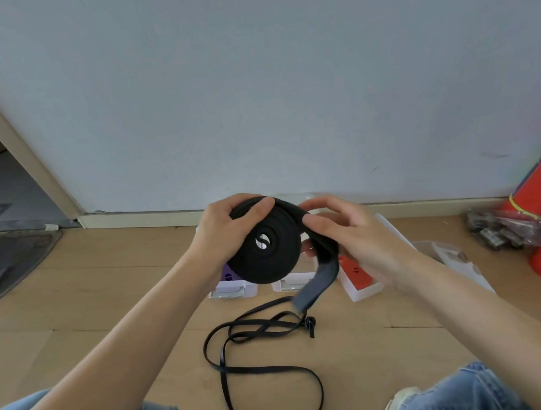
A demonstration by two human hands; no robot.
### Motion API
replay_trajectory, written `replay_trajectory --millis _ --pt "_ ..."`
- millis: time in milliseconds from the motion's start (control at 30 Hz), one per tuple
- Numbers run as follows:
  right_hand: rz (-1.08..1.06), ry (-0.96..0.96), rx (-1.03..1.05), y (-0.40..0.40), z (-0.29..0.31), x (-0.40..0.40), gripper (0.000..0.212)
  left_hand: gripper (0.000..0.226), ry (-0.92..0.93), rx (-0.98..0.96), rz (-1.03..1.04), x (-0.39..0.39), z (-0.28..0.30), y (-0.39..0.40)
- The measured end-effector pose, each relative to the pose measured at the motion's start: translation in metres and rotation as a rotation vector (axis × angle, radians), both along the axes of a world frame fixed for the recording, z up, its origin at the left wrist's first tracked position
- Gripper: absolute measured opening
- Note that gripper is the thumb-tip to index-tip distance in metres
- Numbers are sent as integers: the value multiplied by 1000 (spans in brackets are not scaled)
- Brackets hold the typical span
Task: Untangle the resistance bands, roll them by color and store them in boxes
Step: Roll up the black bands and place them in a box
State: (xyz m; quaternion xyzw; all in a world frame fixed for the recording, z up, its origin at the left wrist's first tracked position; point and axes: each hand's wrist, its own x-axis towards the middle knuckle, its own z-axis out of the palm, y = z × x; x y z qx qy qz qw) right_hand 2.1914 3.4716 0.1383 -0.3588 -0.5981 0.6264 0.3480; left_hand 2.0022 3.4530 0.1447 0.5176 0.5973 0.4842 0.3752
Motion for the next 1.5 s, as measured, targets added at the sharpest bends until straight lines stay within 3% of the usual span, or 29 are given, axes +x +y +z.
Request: replay_trajectory --millis 100,267,367,500,567,633,733,867,1033,1200,1267,1333,1400,1500 --pt "-78 -24 39 3 -2 -1 12 4 -24 1 -13 1 -2 -1" --pt "-197 -452 633 4 -1 -1 22 7 -51 -9 -9 6 -1 0" --pt "-210 -523 782 4 -3 -1 23 8 -57 3 9 6 -1 1" --pt "-131 -296 444 -4 -4 -7 10 8 -33 93 36 5 -1 1" --pt "-71 -148 252 -9 -6 -12 14 3 -25 150 65 6 -2 1" --pt "-60 -87 192 -11 -8 -15 18 5 -36 186 89 8 -4 0" --pt "-129 -155 282 -6 -8 -14 15 4 -11 114 34 9 -4 1" --pt "-16 -208 378 0 -7 -5 24 26 176 -46 -139 5 -3 1" --pt "-7 -256 475 2 -13 -3 19 15 175 28 -236 10 -1 -4" --pt "123 -277 294 11 -5 4 34 7 209 66 -202 -3 3 2" --pt "196 -427 212 14 -4 13 41 8 149 81 -152 -11 4 4" --pt "274 -582 169 12 -8 19 32 11 99 105 -92 -21 4 8" --pt "215 -589 148 12 -15 22 22 12 79 119 -33 -27 1 10" --pt "-79 -659 200 20 -15 28 13 11 63 115 58 -34 -5 13"
